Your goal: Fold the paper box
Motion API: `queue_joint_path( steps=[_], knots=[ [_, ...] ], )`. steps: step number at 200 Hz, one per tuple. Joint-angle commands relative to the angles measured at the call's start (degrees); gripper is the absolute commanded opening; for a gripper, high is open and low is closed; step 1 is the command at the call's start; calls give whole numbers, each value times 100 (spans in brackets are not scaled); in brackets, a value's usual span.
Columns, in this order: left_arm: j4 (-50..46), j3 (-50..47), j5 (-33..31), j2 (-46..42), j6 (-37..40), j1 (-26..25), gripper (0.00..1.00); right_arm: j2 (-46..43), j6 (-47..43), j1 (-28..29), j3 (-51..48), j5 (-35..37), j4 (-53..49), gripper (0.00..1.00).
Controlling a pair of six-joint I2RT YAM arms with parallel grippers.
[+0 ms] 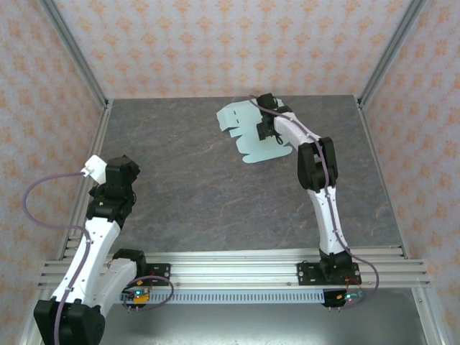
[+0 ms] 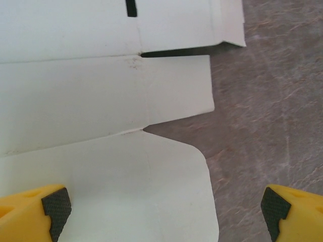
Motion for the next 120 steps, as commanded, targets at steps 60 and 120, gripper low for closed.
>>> queue_joint_path(
  steps=[60, 120],
  knots=[
    [781, 12, 890, 780, -398, 15, 100, -1667, 1001, 625, -2705, -1100, -225, 99],
    [1448, 506, 1775, 2001, 110, -700, 99, -3262, 2117, 883, -4139, -1709, 741, 99]
  ],
)
